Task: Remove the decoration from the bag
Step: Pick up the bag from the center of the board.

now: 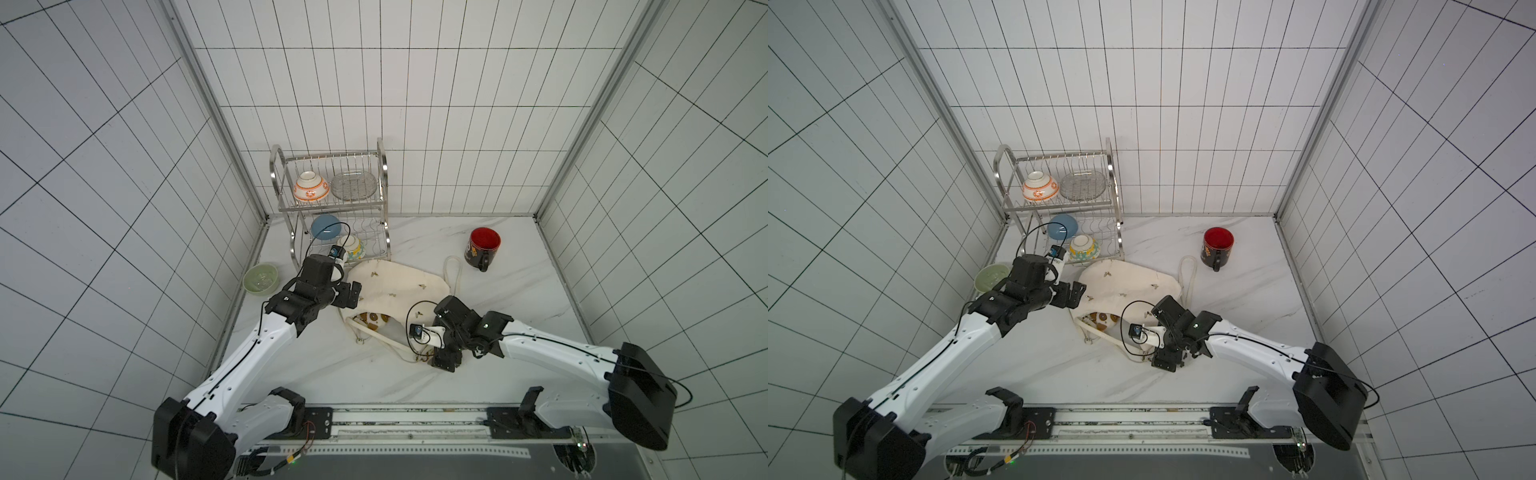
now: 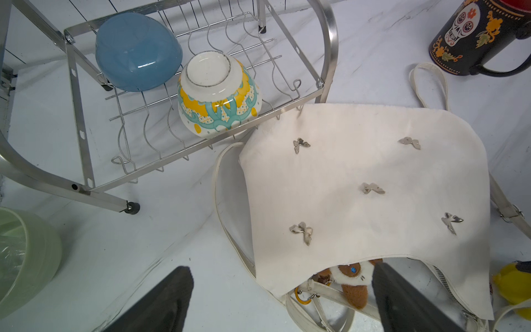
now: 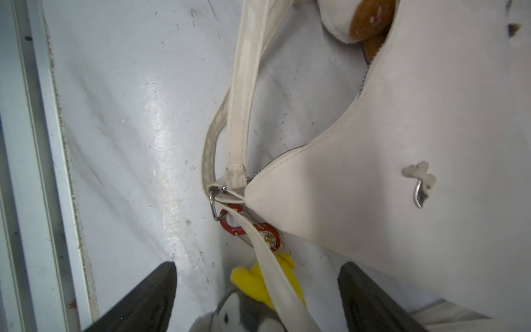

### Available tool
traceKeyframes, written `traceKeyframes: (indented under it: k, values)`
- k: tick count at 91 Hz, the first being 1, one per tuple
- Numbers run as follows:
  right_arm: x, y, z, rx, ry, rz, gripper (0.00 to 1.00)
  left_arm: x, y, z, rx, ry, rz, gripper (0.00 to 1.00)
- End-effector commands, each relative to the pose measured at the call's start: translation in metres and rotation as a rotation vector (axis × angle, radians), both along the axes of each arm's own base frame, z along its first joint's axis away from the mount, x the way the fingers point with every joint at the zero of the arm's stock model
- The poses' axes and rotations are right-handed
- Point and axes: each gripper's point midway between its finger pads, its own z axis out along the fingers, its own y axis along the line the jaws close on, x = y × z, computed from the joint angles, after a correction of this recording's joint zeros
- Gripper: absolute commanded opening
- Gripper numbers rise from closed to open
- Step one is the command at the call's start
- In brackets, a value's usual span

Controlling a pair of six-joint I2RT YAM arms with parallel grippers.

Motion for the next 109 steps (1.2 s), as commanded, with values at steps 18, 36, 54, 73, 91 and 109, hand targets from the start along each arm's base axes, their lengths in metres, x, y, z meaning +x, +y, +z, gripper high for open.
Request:
traceKeyframes:
  k: [18,36,54,73,91,109]
  values:
    - [0.031,0.014,-0.019,-0.082,-0.238,0.099,0.90,0.005,-0.007,0.002,-0.013,0.008,-0.036,0.98]
    - [0.034,0.023,-0.033,-0.118,-0.259,0.134,0.89,0.004,-0.014,0.001,-0.033,0.025,-0.075,0.98]
    - [0.029,0.023,-0.044,-0.106,-0.249,0.137,0.67,0.003,-0.016,-0.001,-0.032,0.031,-0.088,0.98]
    - [0.022,0.028,-0.051,-0.080,-0.194,0.125,0.49,0.000,-0.019,-0.002,-0.039,0.039,-0.107,0.98]
    - [0.020,0.031,-0.042,-0.047,-0.165,0.114,0.27,-0.002,-0.021,-0.004,-0.049,0.046,-0.116,0.98]
    - [0.025,0.037,-0.011,0.020,-0.173,0.083,0.09,-0.005,-0.026,-0.002,-0.061,0.037,-0.153,0.98]
